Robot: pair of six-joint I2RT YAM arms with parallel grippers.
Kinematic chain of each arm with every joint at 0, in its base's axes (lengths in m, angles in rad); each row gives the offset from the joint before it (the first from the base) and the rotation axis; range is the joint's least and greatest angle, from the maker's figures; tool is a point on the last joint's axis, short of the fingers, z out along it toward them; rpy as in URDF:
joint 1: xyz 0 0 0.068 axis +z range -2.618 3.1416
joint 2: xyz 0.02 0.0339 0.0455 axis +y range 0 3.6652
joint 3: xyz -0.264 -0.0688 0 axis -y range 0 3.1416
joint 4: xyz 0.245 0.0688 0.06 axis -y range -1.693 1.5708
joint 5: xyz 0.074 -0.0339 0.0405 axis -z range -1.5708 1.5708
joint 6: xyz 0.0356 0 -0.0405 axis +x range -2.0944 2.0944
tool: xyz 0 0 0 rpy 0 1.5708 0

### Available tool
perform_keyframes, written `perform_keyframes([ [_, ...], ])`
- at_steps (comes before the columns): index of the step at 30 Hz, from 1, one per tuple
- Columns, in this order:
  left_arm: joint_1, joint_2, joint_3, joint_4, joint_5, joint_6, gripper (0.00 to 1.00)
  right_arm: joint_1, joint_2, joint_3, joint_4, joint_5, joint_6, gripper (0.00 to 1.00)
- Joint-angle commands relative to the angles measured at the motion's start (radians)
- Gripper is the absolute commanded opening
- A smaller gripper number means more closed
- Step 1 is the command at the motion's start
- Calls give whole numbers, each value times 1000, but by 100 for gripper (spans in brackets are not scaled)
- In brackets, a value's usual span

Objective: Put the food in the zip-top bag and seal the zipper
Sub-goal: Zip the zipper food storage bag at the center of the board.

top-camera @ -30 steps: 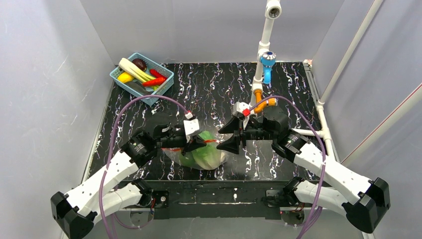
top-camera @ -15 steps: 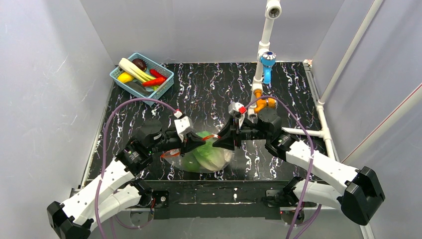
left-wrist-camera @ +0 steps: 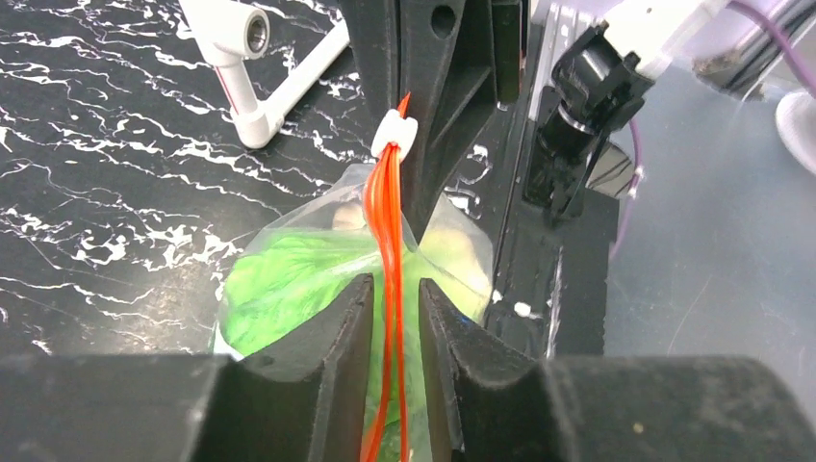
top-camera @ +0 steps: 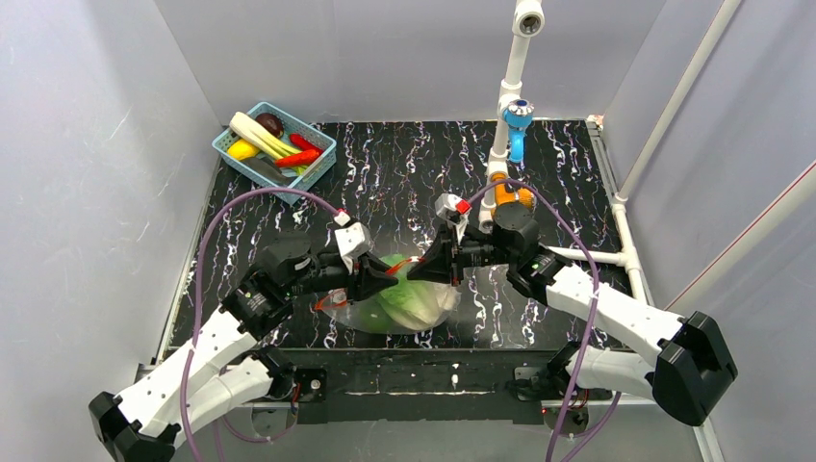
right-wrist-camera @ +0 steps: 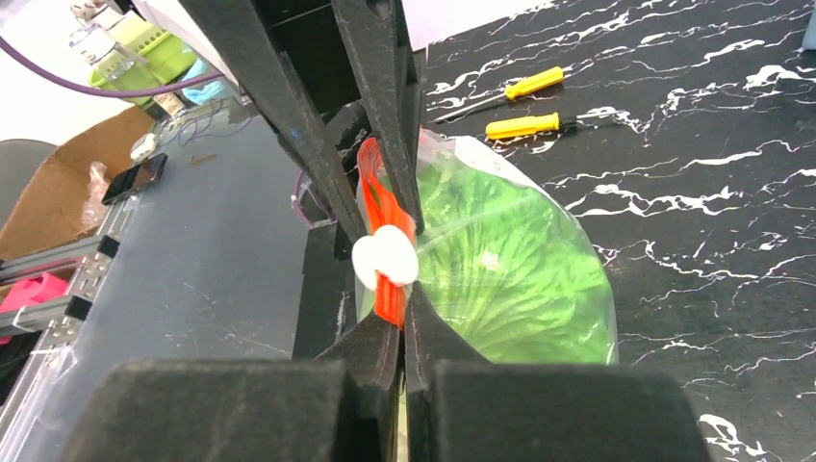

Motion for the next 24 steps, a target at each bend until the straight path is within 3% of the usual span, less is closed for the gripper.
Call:
perform_keyframes([
  [1,5,41,92,-103,28,-37,42,3,8,83,16,-42,4,1],
  [3,5,92,163,-83,76,-53,68,3,13,101,-41,-57,-22,1],
  [7,6,209,271,-69,95,0,62,3,15,132,-105,-58,-40,1],
  [16,-4,256,273,10,153,30,34,3,30,147,-107,-78,-34,1],
  [21,-8,269,277,17,165,32,33,3,27,146,-111,-74,-36,1],
  [24,-11,270,275,-3,183,42,28,3,20,147,-111,-70,-36,1],
])
